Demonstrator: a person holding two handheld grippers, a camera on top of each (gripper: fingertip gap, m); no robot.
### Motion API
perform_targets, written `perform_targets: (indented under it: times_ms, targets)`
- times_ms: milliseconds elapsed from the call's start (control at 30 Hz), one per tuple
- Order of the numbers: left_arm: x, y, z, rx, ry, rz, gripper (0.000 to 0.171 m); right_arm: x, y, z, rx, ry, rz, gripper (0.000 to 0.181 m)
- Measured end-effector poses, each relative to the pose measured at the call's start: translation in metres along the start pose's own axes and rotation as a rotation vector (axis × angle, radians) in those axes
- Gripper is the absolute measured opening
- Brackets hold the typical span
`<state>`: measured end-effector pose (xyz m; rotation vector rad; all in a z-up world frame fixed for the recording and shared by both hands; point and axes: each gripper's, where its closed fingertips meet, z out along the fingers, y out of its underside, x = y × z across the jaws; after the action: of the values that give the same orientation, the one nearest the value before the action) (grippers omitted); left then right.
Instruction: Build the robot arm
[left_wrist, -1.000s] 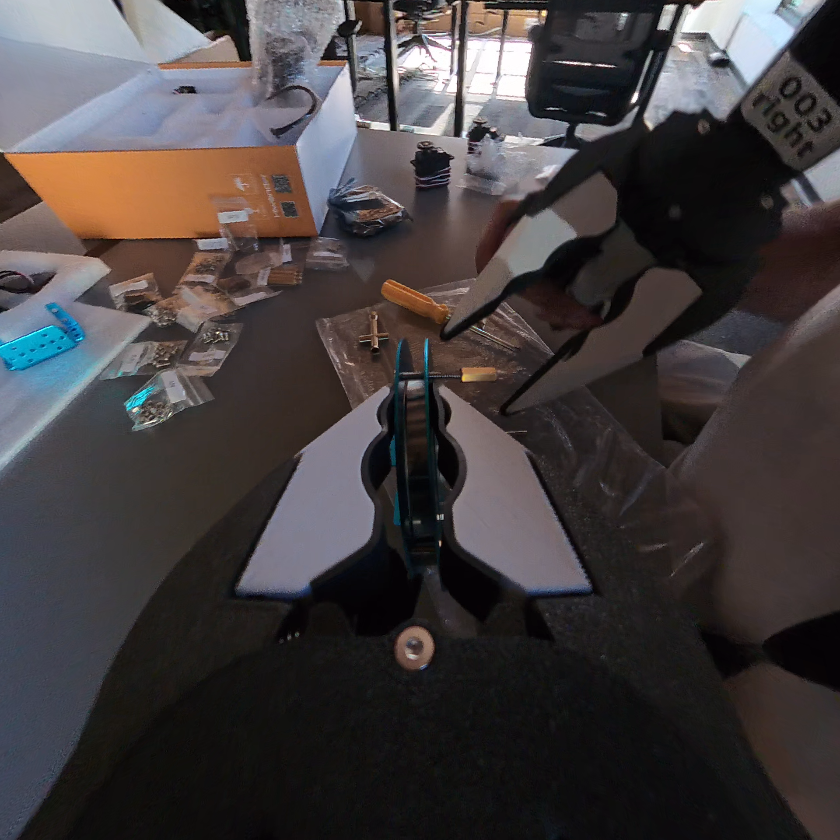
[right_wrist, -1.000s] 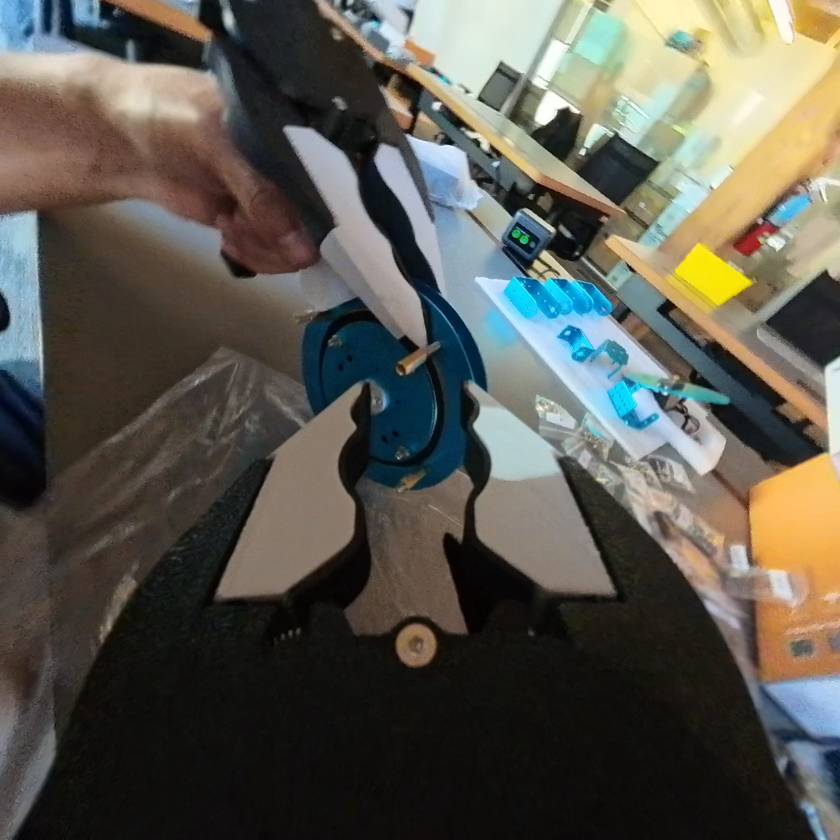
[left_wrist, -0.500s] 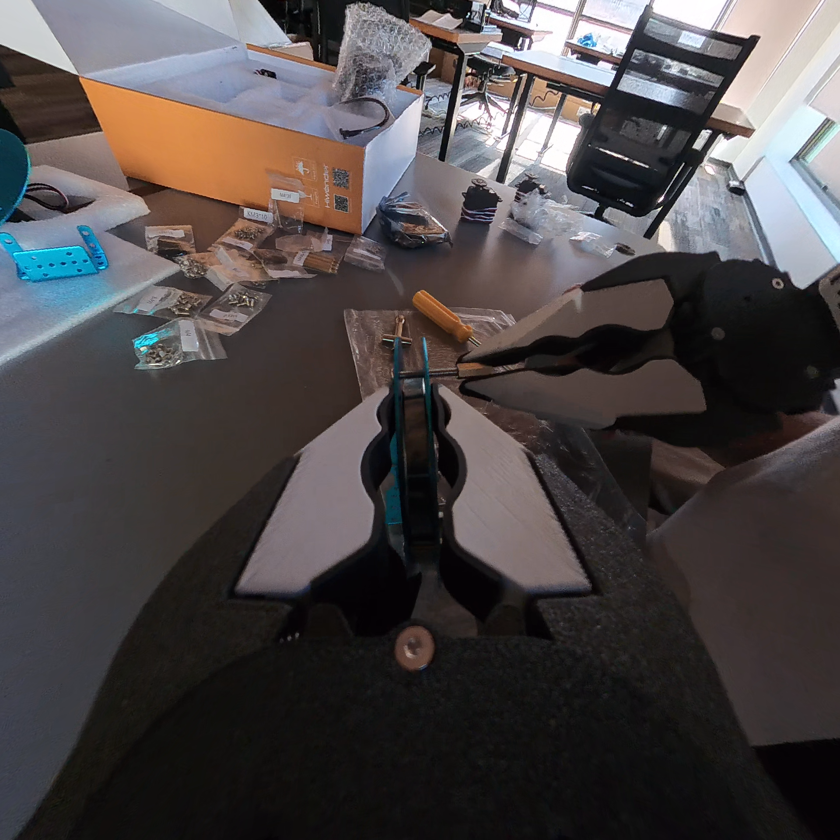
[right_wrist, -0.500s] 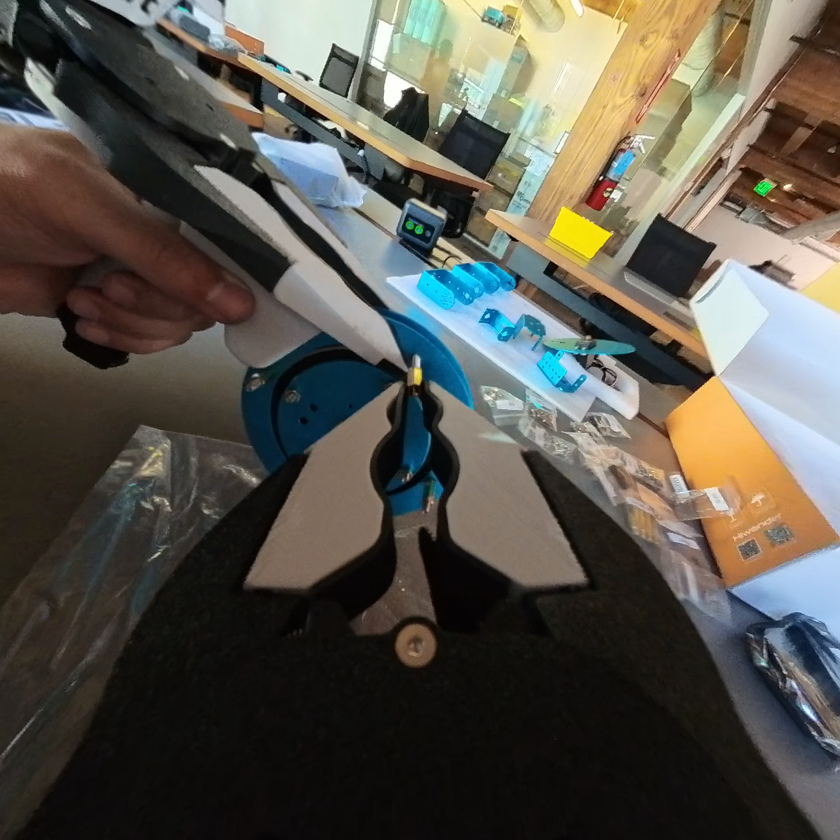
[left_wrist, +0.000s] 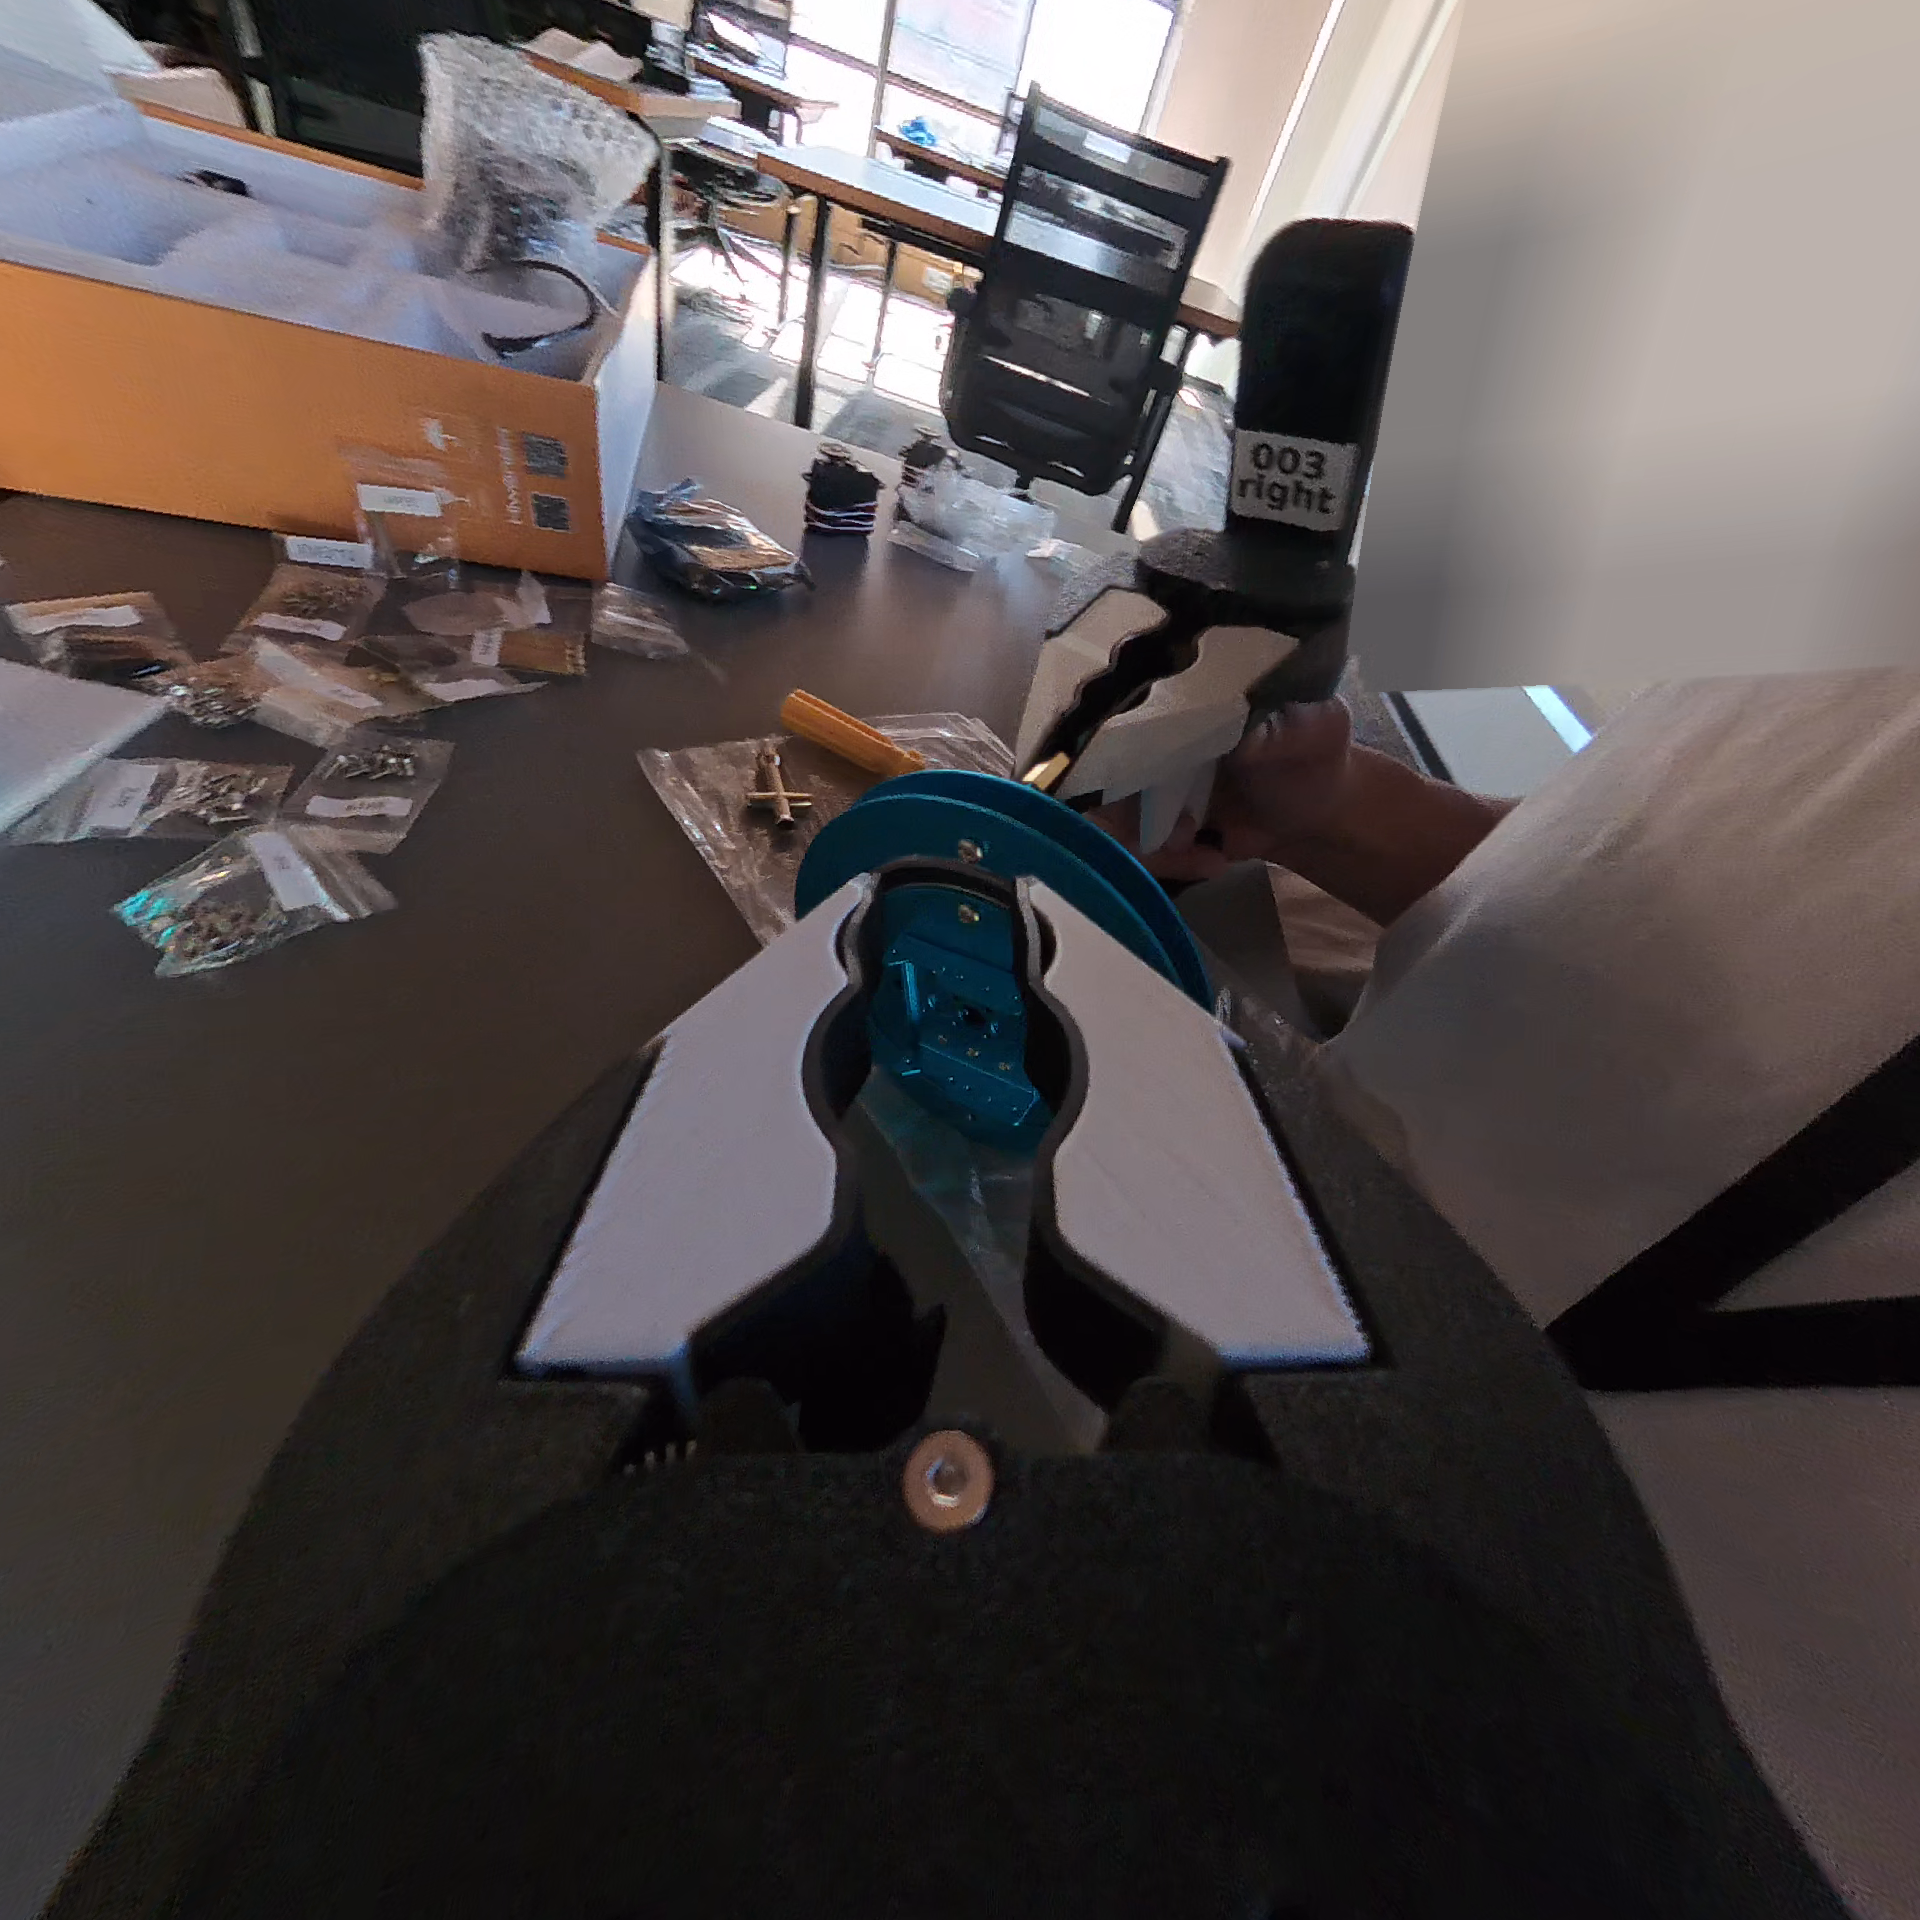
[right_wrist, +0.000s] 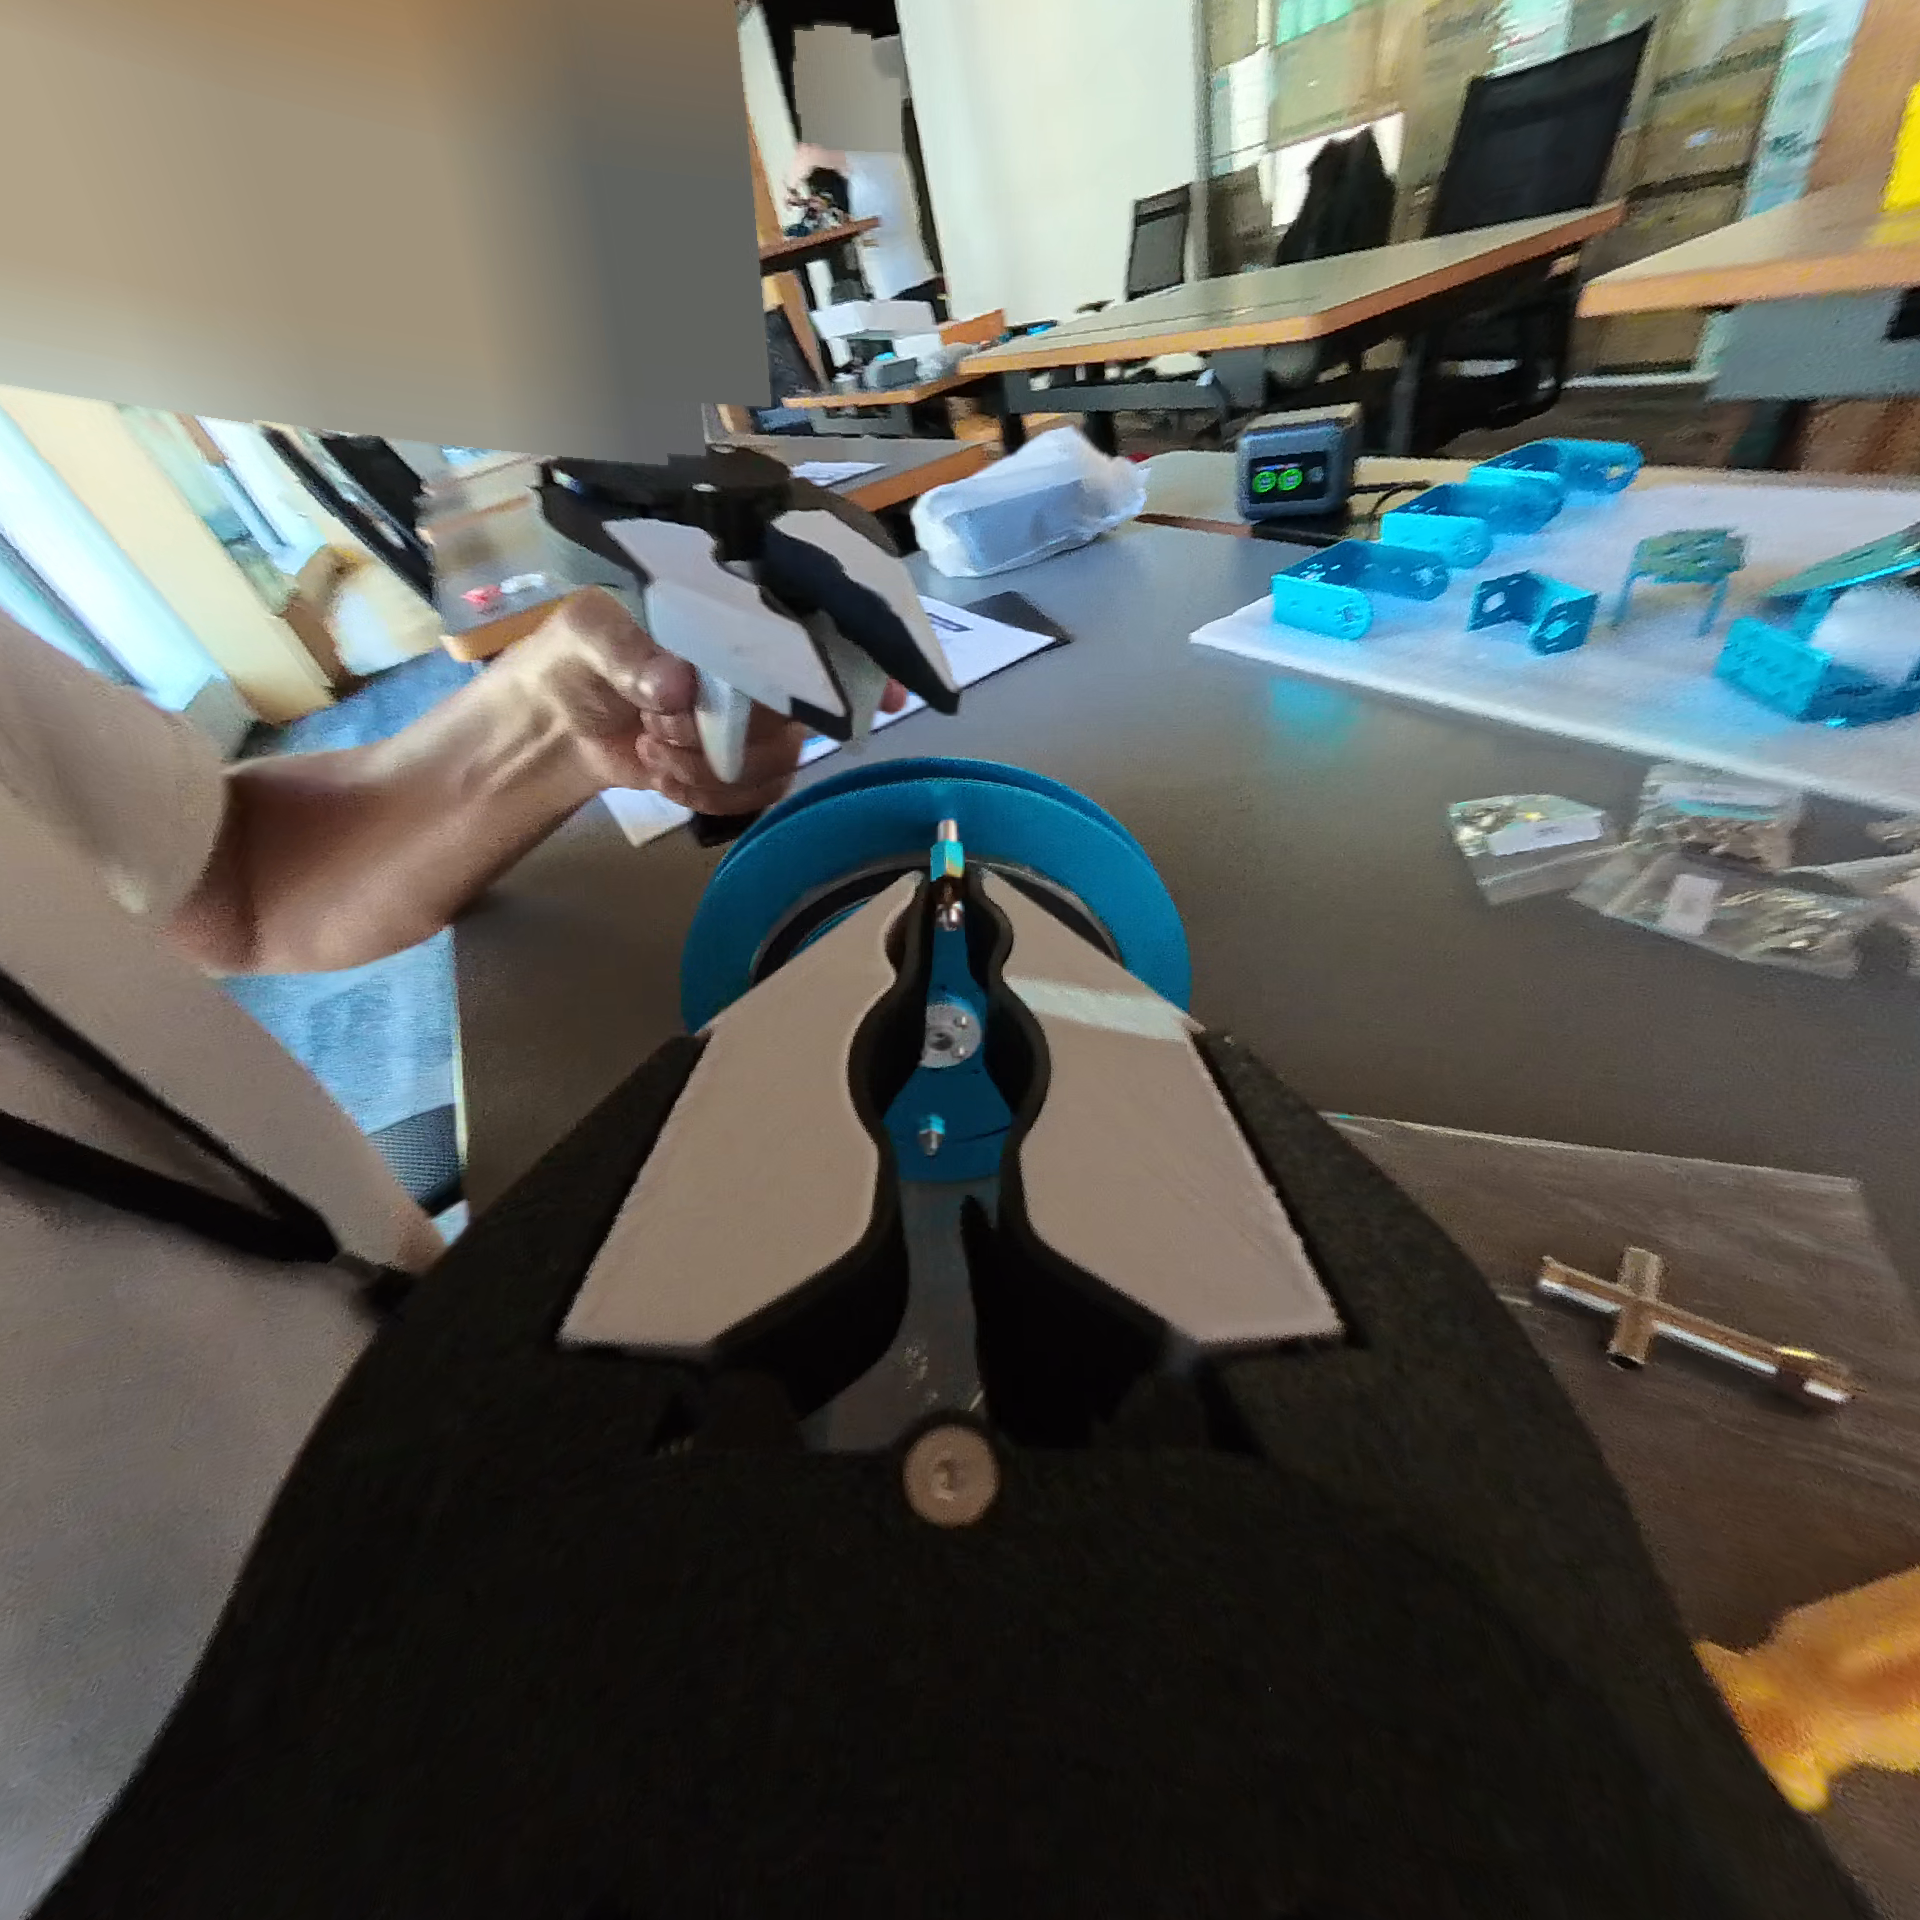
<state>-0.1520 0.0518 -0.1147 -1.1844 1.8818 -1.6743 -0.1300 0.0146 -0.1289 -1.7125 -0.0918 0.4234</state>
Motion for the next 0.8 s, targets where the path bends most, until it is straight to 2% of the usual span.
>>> perform_targets:
  times_ms: [167, 267, 333, 500, 667, 800]
  targets:
    - [0.005, 0.007, 0.012, -0.094, 0.110, 0.102, 0.018, -0.006, 0.001, -0.001, 0.001, -0.116, 0.058, 0.003]
    - [0.011, -0.013, 0.007, -0.098, 0.184, 0.174, 0.019, -0.005, 0.000, 0.001, 0.000, -0.150, 0.080, 0.003]
    - [0.019, -0.016, 0.007, -0.209, 0.250, 0.218, 0.018, -0.003, -0.001, 0.003, -0.014, -0.145, 0.072, 0.003]
    - [0.016, -0.009, 0.017, -0.541, 0.234, 0.333, 0.018, -0.002, -0.002, 0.006, -0.059, -0.127, 0.005, 0.004]
    - [0.010, 0.003, 0.019, -0.767, 0.264, 0.345, 0.015, -0.001, -0.003, 0.010, -0.062, -0.123, 0.003, 0.004]
    - [0.007, 0.009, 0.020, -0.894, 0.276, 0.354, 0.015, -0.002, -0.003, 0.011, -0.064, -0.127, -0.014, 0.004]
